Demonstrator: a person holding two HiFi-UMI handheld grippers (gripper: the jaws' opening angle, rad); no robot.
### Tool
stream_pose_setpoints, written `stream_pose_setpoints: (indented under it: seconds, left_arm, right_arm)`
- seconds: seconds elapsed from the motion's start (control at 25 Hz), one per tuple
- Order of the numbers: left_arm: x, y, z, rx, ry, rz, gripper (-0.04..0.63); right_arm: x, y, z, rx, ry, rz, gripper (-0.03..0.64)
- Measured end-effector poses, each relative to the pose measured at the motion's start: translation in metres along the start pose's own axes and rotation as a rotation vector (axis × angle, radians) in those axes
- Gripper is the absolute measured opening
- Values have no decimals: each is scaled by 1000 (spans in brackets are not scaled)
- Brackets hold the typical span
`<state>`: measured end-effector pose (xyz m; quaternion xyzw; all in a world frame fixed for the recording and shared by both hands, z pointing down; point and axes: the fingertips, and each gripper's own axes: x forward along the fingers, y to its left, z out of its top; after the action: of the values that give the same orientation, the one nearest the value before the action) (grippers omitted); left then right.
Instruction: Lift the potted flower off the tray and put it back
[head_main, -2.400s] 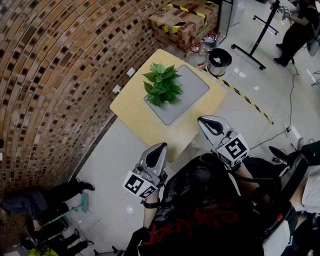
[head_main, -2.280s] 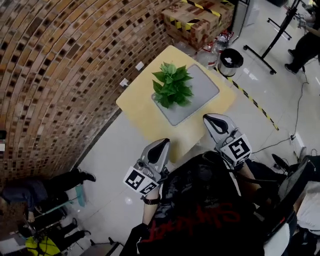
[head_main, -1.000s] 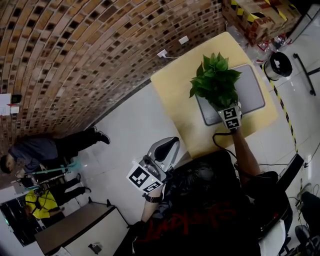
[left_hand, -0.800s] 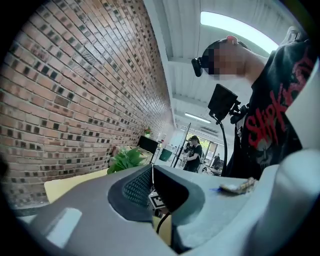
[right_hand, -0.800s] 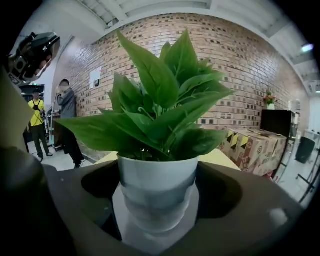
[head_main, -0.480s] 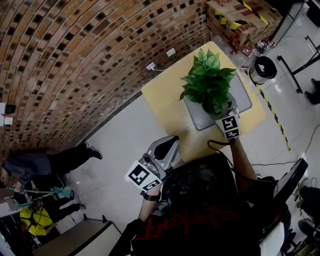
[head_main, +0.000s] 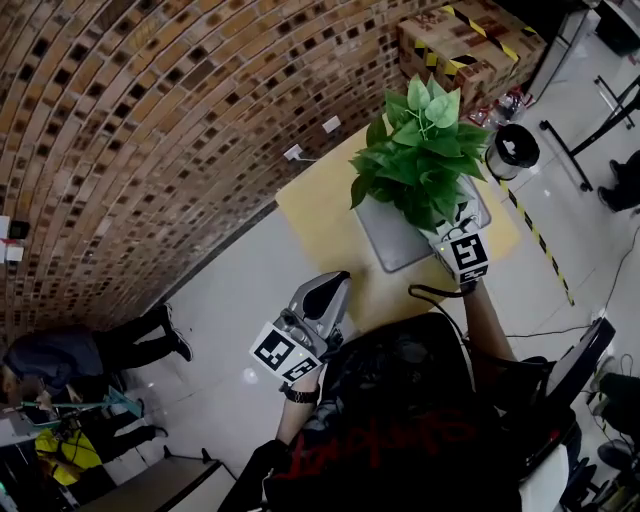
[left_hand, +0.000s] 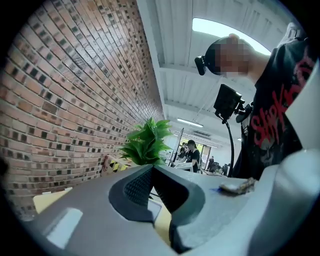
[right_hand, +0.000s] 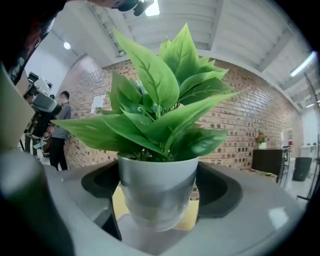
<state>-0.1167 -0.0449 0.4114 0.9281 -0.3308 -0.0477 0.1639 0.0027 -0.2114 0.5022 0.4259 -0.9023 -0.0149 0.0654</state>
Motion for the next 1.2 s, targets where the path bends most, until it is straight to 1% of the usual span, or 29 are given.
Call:
stream_pose_setpoints:
  seconds: [0.16, 0.32, 0.52, 0.68, 0.8, 0.88, 1.08, 1.2]
  left_arm:
    - [5, 3, -3, 2, 19, 19, -5]
    - [9, 3, -10, 7, 47, 41, -5]
    - [12, 3, -19, 4, 89, 64, -5]
    - [8, 3, -23, -16, 109, 74, -5]
    - [7, 1, -21, -13, 102, 75, -5]
    - [3, 1, -21, -20, 96, 78, -5]
    - [-9, -6, -27, -25, 81, 71, -5]
    - [-11, -6, -28, -38, 70, 57, -5]
  right_arm:
    - [5, 0, -8, 21, -8, 22, 479]
    - [12, 5, -40, 62, 31, 53, 479]
    - [32, 14, -110, 106, 146, 82, 479]
    - [50, 29, -182, 147, 277, 71, 479]
    - [55, 40, -225, 118, 355, 84, 479]
    - [51, 43, -235, 115, 369, 79, 479]
    - [24, 48, -244, 136, 390, 50, 480]
    - [16, 49, -253, 119, 449, 45, 485]
